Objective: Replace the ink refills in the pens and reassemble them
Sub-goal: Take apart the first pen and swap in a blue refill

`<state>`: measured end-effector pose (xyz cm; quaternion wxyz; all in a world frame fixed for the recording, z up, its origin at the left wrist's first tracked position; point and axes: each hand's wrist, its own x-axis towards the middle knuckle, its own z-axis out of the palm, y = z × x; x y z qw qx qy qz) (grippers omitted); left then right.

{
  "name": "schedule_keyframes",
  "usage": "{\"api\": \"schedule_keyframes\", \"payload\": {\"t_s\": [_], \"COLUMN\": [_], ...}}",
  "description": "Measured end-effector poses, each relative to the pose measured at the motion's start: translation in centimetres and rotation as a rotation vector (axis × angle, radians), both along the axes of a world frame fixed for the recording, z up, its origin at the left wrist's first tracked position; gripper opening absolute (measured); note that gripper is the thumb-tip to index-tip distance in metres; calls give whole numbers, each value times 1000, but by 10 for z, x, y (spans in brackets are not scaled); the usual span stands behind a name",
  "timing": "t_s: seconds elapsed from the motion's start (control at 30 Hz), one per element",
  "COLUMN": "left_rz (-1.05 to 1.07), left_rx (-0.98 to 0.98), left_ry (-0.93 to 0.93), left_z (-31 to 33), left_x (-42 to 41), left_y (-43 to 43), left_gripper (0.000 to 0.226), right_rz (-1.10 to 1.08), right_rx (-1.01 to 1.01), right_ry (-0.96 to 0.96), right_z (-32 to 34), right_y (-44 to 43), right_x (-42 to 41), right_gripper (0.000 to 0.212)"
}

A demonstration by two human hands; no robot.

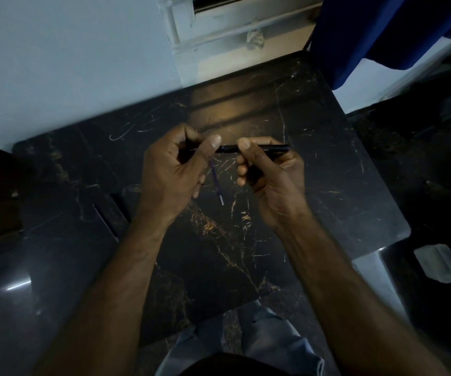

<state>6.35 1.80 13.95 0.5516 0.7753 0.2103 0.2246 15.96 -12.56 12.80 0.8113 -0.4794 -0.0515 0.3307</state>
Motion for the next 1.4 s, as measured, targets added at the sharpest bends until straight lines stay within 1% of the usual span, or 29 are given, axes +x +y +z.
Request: {"api": "schedule_keyframes", "payload": {"t_s": [0.07, 0.1, 0.17, 0.2, 0.23, 0.27, 0.3, 0.33, 0.4, 0.43, 0.57, 0.67, 0.7, 0.73, 0.8, 0.83, 0.9, 0.93, 1.03, 1.07, 1.1, 1.13, 1.2, 1.27, 1.33, 1.4], "left_rz": [85, 121, 141, 117, 77, 37, 9, -7, -21, -12, 58, 102, 99, 78, 0, -23, -22, 4, 150, 160, 139, 99, 25, 0, 16, 29], "left_rx": [107, 127, 60, -31, -145, -253, -321, -336, -303, -275, -137, -154, -186, -239, -341, -344, -297, -280, -257, -275, -296, -313, -323, -323, -346, -408], "left_ry": [19, 37, 66, 57, 24, -20, -60, -90, -115, -112, -42, 40, 58, 53, -22, -62, -104, -104, -65, -64, -75, -94, -140, -191, -209, -200], "left_z": [2, 3, 5, 4, 3, 3, 5, 5, 5, 6, 13, 13, 13, 14, 15, 14, 12, 11, 13, 14, 15, 16, 20, 23, 25, 27], "left_x": [3, 5, 7, 7, 6, 4, 2, 0, -2, -2, 2, 4, 3, 3, 1, 0, -1, -2, 0, 0, 0, 0, -1, -2, -2, -1], "left_y": [0, -1, 0, 1, 2, 3, 4, 4, 5, 5, 2, 2, 3, 3, 3, 3, 3, 2, 0, 0, 1, 1, 0, -1, -2, -2], "left_gripper": [35, 41, 55, 55, 45, 29, 15, 9, 3, 6, 34, 50, 50, 46, 25, 15, 5, 8, 41, 46, 47, 42, 23, 10, 8, 10], "right_rz": [4, 6, 0, -11, -28, -45, -56, -59, -49, -41, -12, 9, 11, 9, 0, -3, 1, 9, 40, 46, 47, 44, 37, 41, 58, 72], "right_rx": [19, 28, 37, 39, 38, 37, 39, 43, 54, 60, 95, 108, 108, 106, 97, 91, 87, 90, 112, 120, 127, 130, 135, 147, 159, 169], "right_ry": [4, 5, 2, 1, 0, -2, -3, -6, -14, -19, -50, -93, -99, -100, -98, -102, -116, -120, -125, -131, -138, -140, -132, -111, -79, -45], "right_z": [2, 3, 6, 7, 9, 11, 12, 13, 14, 14, 12, 10, 10, 11, 13, 14, 17, 19, 25, 26, 27, 28, 30, 30, 31, 33], "right_y": [3, 5, 6, 7, 7, 7, 7, 7, 8, 9, 11, 9, 8, 8, 6, 6, 6, 6, 5, 5, 5, 5, 6, 8, 10, 12], "right_x": [-3, -5, -7, -7, -6, -5, -4, -3, -2, -2, -3, -4, -4, -4, -2, -1, 1, 1, 2, 2, 3, 3, 4, 4, 3, 1], "right_gripper": [10, 11, 11, 11, 10, 11, 12, 15, 18, 17, 16, 14, 14, 15, 16, 17, 19, 18, 13, 13, 13, 13, 17, 20, 23, 24]}}
